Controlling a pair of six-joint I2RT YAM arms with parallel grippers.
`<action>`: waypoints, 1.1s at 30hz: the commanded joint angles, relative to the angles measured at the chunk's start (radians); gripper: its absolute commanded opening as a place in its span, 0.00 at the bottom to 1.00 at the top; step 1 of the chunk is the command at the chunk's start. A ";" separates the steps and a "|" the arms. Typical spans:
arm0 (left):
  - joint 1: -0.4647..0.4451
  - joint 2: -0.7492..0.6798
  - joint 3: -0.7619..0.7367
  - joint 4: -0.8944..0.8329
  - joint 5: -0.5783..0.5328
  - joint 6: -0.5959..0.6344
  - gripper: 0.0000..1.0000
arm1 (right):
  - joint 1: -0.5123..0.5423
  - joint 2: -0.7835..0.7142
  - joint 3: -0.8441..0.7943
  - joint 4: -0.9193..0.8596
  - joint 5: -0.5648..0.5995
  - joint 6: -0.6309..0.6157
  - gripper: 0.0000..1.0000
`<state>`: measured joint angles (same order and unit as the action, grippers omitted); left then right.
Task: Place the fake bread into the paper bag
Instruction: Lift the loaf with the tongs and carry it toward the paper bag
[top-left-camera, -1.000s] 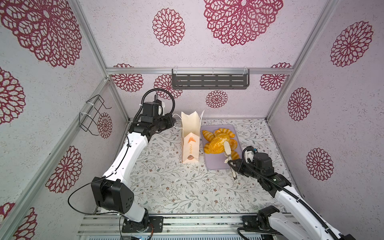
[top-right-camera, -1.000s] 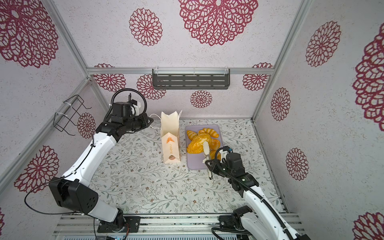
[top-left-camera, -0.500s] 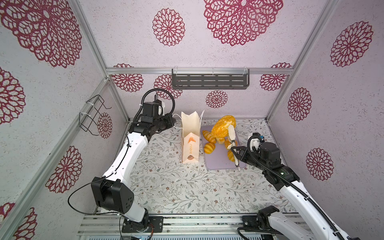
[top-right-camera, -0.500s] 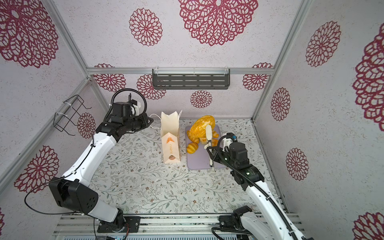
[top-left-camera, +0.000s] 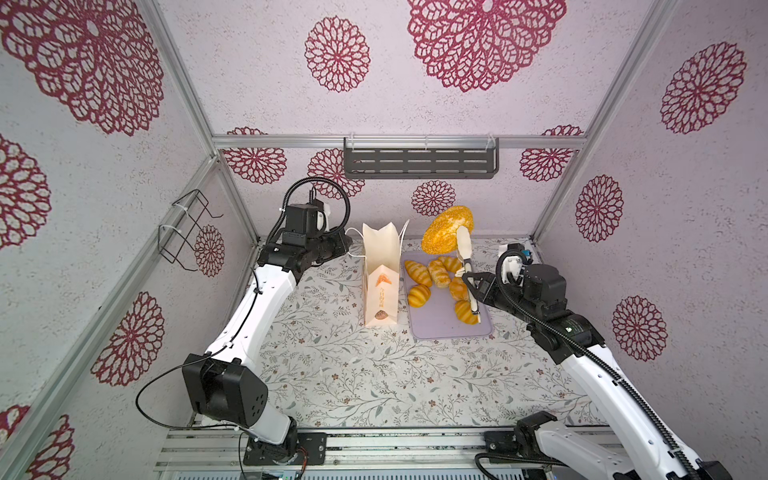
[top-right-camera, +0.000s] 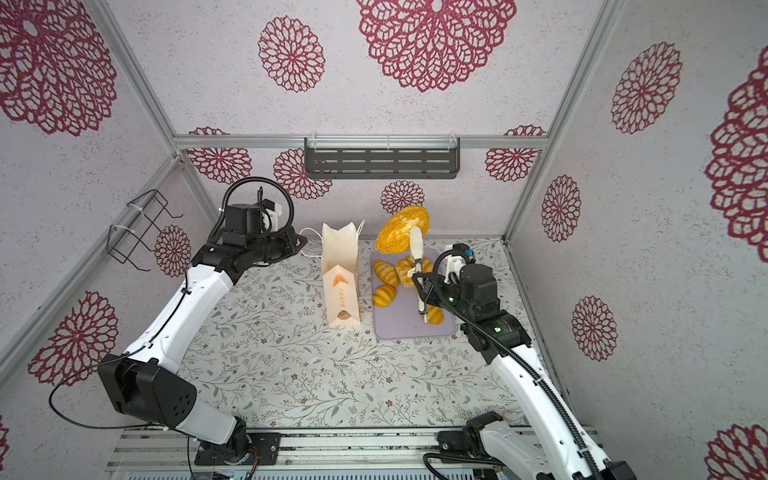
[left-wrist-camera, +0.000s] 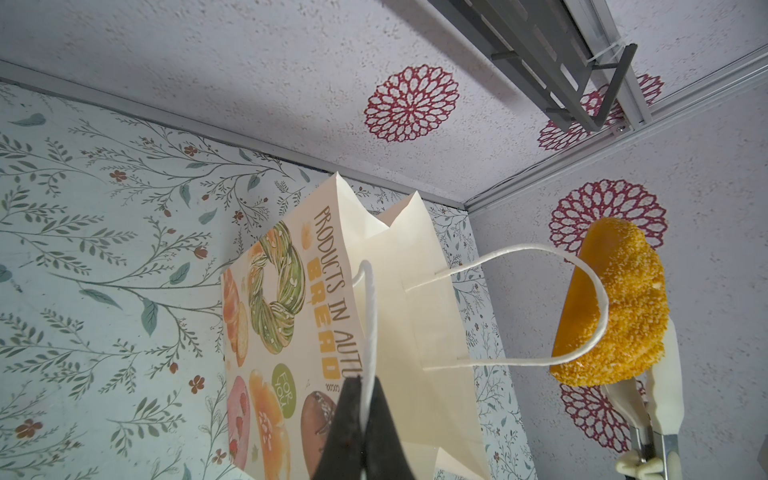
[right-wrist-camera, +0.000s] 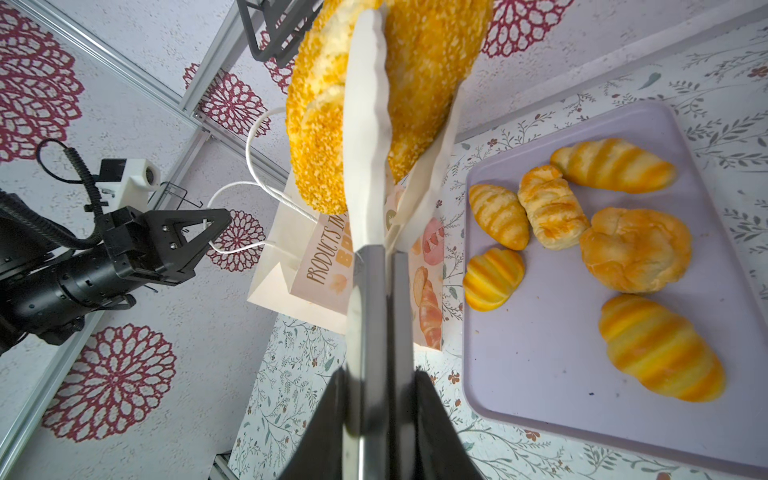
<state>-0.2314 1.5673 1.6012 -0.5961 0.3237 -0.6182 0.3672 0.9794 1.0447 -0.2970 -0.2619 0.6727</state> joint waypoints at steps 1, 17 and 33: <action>-0.006 0.000 -0.010 0.013 0.005 0.002 0.00 | -0.002 -0.002 0.082 0.093 0.003 -0.045 0.00; -0.005 0.007 -0.007 0.009 0.006 0.003 0.00 | 0.031 0.121 0.304 0.032 0.027 -0.114 0.00; -0.008 0.007 -0.004 0.006 0.001 0.007 0.00 | 0.219 0.247 0.464 -0.046 0.191 -0.224 0.00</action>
<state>-0.2314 1.5692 1.6012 -0.5964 0.3237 -0.6182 0.5522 1.2301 1.4467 -0.4019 -0.1371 0.5106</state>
